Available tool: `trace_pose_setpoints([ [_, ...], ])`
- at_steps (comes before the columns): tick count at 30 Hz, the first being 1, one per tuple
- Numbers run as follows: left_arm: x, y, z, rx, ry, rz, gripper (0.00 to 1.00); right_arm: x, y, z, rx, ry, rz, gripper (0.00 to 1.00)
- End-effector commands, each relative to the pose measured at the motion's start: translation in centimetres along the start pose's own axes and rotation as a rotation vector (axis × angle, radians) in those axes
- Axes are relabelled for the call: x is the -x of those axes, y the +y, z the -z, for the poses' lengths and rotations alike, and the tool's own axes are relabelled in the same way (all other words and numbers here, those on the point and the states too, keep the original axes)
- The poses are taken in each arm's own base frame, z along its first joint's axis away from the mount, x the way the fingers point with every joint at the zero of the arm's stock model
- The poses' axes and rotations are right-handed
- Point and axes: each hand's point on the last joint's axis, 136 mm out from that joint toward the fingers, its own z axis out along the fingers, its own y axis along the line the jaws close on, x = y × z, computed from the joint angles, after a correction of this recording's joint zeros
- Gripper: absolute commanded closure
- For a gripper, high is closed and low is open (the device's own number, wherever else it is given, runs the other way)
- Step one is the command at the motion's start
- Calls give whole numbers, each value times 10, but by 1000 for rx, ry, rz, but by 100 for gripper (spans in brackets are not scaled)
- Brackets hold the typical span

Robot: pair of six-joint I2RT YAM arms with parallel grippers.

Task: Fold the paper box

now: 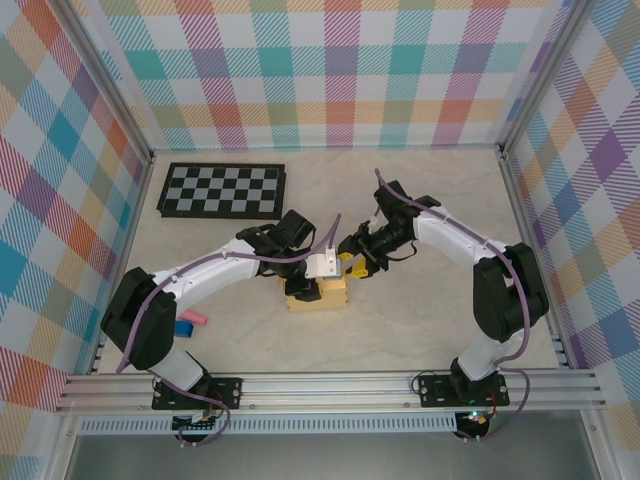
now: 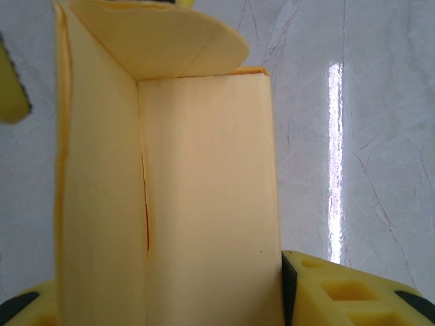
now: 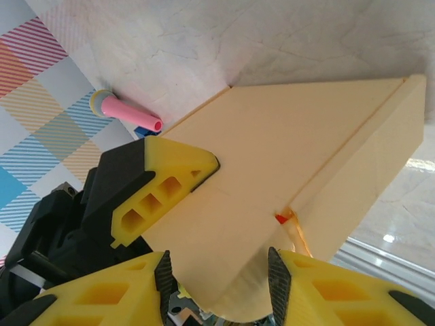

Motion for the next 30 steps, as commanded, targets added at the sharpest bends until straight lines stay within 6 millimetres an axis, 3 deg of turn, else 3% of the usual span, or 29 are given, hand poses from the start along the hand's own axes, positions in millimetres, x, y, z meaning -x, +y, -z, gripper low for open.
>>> trace_pose_setpoints([
  [1, -4, -8, -9, -22, 6, -26, 52, -11, 5, 3, 3, 47, -53, 58],
  [10, -4, -7, -10, -21, 10, -24, 52, -12, 0, -4, -47, 41, -32, 61],
  [19, -3, -5, -10, -18, 9, -28, 51, -1, -33, -2, -214, -24, 86, 64],
  [30, 7, -4, 0, 6, -51, 22, 42, 4, -43, -12, -195, -66, 89, 70],
])
